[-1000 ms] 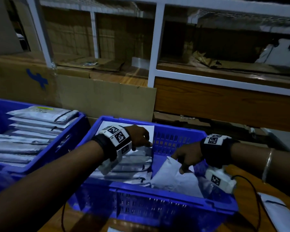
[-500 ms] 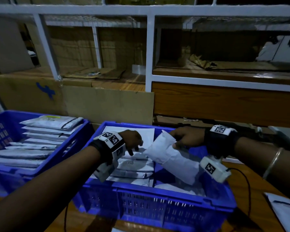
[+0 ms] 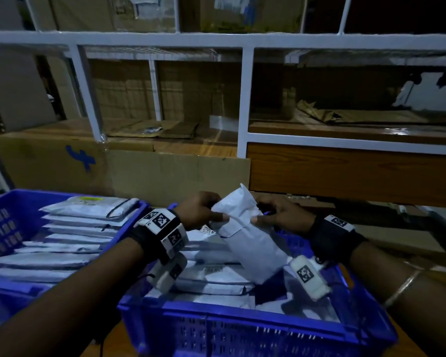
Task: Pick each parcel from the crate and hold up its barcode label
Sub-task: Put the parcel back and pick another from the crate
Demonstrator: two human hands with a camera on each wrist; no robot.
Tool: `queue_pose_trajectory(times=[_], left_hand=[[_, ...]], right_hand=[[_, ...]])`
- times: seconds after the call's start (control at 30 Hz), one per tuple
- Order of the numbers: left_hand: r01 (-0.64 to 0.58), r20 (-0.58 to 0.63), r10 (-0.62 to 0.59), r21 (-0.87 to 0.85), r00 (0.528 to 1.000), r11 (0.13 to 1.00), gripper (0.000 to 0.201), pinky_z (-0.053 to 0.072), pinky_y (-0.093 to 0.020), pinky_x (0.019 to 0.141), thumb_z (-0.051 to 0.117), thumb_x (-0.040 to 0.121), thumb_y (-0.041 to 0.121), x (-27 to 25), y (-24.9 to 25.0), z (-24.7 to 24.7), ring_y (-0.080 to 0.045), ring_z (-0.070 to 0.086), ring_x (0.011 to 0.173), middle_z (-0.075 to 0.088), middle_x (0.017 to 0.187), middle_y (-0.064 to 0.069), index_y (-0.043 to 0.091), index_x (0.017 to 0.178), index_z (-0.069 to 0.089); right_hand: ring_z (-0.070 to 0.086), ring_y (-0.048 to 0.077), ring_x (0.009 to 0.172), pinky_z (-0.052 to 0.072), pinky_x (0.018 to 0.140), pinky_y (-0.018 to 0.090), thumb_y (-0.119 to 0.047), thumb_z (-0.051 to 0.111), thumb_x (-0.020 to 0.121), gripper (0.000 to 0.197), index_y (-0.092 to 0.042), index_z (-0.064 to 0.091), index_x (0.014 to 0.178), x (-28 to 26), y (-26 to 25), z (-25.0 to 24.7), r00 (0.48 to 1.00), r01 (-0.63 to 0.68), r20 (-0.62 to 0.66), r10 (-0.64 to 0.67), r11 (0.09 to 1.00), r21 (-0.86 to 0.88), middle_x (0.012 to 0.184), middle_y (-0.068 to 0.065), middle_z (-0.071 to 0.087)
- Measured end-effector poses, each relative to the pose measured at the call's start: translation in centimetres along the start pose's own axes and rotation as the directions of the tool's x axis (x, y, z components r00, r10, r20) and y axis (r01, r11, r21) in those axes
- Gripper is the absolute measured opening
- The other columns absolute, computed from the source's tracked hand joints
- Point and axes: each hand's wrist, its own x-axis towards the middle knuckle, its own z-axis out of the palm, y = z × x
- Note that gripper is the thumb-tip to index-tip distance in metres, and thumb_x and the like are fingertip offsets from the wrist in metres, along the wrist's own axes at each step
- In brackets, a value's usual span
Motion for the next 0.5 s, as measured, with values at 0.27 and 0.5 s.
queue_pose_trajectory(times=[0.27,0.5], left_hand=[[-0.063,-0.044,0.064,0.02,0.997,0.998,0.023,0.049,-0.02,0.056,0.076,0.081,0.033,-1.2,-3.8,-3.9,-0.012,0.066,0.076,0.073,0.088,0.0,0.02,0.099,0.07],[0.234,0.003,-0.237,-0.166,0.972,0.958,0.032,0.058,-0.045,0.065,0.052,0.093,0.044,-2.0,-6.1,-6.4,-0.034,0.07,0.067,0.071,0.084,-0.021,0.015,0.097,0.066]], right_hand=[[0.068,0.016,0.097,0.055,0.084,0.048,-0.025,0.09,0.065,0.046,-0.016,0.07,0.106,1.7,-1.3,3.2,0.983,0.101,-0.134,-0.127,0.977,-0.19,0.105,0.0,0.072],[0.061,0.008,0.078,0.05,0.067,0.033,-0.013,0.078,0.074,0.023,-0.022,0.067,0.092,3.0,-4.3,5.4,0.949,0.224,-0.105,-0.297,0.871,-0.437,0.087,-0.006,0.066]])
